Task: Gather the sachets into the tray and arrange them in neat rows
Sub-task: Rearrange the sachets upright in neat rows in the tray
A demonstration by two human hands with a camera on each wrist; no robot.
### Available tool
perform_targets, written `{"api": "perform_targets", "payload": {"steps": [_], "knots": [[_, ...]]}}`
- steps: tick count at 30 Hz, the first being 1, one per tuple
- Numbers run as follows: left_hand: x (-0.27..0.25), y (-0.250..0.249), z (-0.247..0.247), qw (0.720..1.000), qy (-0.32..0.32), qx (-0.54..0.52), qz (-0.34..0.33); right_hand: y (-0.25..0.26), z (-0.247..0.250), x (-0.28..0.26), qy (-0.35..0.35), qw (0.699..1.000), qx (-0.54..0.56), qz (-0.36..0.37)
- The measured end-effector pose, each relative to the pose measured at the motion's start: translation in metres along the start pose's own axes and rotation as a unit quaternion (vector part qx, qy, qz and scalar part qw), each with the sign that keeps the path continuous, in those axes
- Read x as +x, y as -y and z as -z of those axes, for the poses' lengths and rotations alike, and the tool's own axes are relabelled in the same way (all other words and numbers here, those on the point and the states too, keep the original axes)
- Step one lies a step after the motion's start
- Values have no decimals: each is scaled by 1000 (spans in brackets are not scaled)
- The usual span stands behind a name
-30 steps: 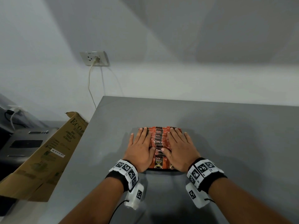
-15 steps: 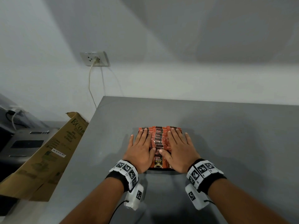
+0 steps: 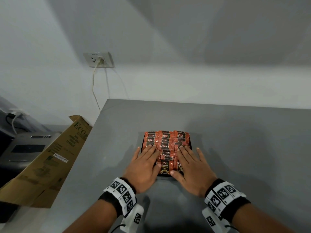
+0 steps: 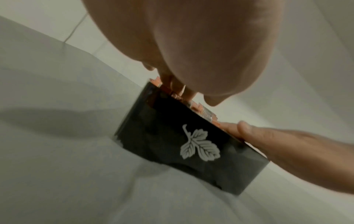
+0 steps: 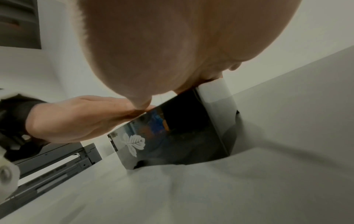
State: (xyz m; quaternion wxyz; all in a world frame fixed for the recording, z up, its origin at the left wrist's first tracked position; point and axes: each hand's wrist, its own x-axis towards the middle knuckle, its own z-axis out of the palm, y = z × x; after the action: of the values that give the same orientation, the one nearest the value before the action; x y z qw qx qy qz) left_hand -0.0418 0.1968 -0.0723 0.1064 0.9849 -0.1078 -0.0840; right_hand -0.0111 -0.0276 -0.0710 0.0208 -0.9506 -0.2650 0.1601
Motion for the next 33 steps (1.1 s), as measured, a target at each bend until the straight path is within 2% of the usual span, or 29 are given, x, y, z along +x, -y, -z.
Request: {"api": "perform_targets", "payload": {"steps": [3,8,12,16,20,24,28,33], "knots": [[-4,-2,-8,998,35,41,15,2,-1,2,-31,999,12,-10],[-7,-7,-11,998,25,48,25,8,-4,0,-46,999,2,-18],[-7,-10,-14,999,-6,39,37,13,0,5,-89,996,9,-21],[-6,-11,-18,998,-6,40,42,10,-1,10,-80,997,9,-14],[-6,-12,-20,998,-15,39,49,9,-1,10,-113,993,9,-24],[-7,-12,-20,998,-17,38,54,12,-1,20,-85,996,14,-22],[-5,-13,-20,998,-26,30,54,11,-6,16,-118,992,4,-34],[-6,-11,-23,997,-33,29,56,9,-6,20,-112,993,12,-29]]}}
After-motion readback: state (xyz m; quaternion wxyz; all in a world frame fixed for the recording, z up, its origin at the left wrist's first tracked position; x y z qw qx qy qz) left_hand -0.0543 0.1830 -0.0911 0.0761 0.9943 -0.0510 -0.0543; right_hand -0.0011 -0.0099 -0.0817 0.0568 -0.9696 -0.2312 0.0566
